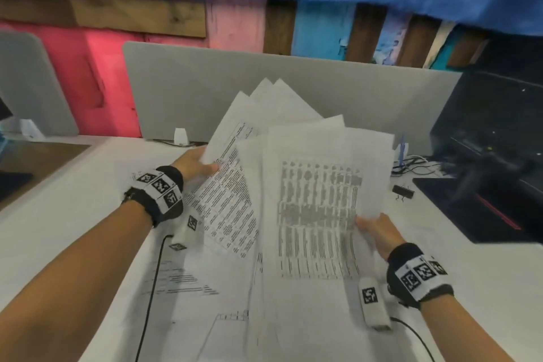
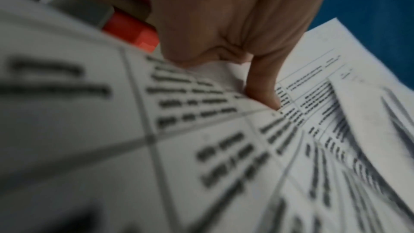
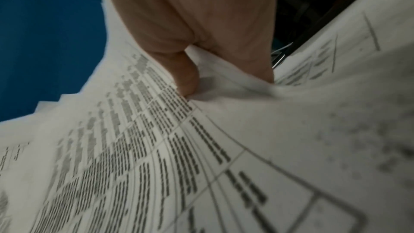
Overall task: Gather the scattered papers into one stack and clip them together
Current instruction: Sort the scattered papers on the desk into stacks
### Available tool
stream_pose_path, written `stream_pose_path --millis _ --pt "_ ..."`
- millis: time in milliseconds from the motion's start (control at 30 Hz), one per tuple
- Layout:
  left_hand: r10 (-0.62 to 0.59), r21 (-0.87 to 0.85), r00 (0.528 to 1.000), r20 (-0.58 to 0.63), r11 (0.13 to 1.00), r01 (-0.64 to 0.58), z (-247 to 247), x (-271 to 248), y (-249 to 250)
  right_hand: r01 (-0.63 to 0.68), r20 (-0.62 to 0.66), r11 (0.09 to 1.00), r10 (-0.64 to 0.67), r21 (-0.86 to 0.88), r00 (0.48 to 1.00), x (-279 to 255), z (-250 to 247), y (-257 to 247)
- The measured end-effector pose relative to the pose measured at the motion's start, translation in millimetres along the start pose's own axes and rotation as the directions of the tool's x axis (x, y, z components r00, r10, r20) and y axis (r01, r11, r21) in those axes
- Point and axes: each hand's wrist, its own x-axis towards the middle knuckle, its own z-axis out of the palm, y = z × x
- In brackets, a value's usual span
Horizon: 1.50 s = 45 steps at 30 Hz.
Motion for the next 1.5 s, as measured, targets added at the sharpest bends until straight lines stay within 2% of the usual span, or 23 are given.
stream_pose_path --millis 133,233,333,400,467,500,600,667,833,967,1067,1167,1267,1333,1500 --pt "-0.015 -0.126 0.999 0.046 0.992 0.020 6 -4 -14 0.084 0.136 0.984 -0.062 -0.159 0.989 -9 14 -14" --pt "-0.013 -0.103 0.998 0.054 0.994 0.019 6 -3 -16 0.193 0.067 0.954 -0.182 -0.229 0.981 -6 20 -19" --pt "0.001 -0.110 0.997 0.078 0.994 0.008 6 -3 -14 0.261 0.023 0.841 -0.285 -0.473 0.958 0 24 -25" --pt "0.022 -0.111 0.994 0.107 0.994 -0.010 5 -3 -14 0.235 0.106 0.813 -0.211 -0.532 0.972 2 24 -29" --pt "0.034 -0.115 0.991 0.129 0.993 -0.019 5 -6 -15 0.198 0.190 0.829 -0.113 -0.523 0.975 1 23 -30" --pt "0.039 -0.118 0.990 0.134 0.993 -0.024 5 -7 -15 0.184 0.188 0.832 -0.097 -0.524 0.977 -1 22 -30" --pt "0.040 -0.125 0.994 0.105 0.992 -0.026 9 -6 -19 0.199 0.160 0.853 -0.138 -0.482 0.977 -2 19 -32" --pt "-0.008 -0.141 0.998 0.067 0.990 0.017 13 -3 -23 0.206 0.131 0.873 -0.164 -0.442 0.978 -8 16 -38" --pt "-0.156 -0.087 0.988 -0.013 0.984 0.154 18 3 -32 0.186 -0.019 0.914 -0.207 -0.359 0.978 -13 1 -37" --pt "-0.257 0.083 0.956 -0.140 0.959 0.270 17 8 -43 0.070 -0.192 0.944 -0.138 -0.321 0.972 -8 -19 -20" --pt "-0.355 0.163 0.919 -0.168 0.910 0.382 13 7 -51 -0.026 -0.238 0.949 -0.052 -0.314 0.970 -8 -35 -6" --pt "-0.422 0.337 0.902 -0.091 0.839 0.426 10 0 -55 -0.113 -0.190 0.896 0.032 -0.429 0.981 -5 -45 -3" --pt "-0.449 0.369 0.890 0.080 0.843 0.392 9 8 -66 -0.138 -0.102 0.819 0.097 -0.557 0.990 3 -46 -7" --pt "-0.449 0.406 0.877 0.172 0.843 0.352 11 6 -63 -0.112 -0.062 0.802 0.094 -0.586 0.994 9 -40 -9" --pt "-0.382 0.433 0.872 0.305 0.871 0.230 20 -9 -45 0.005 0.037 0.790 0.023 -0.612 0.999 17 -19 -8"
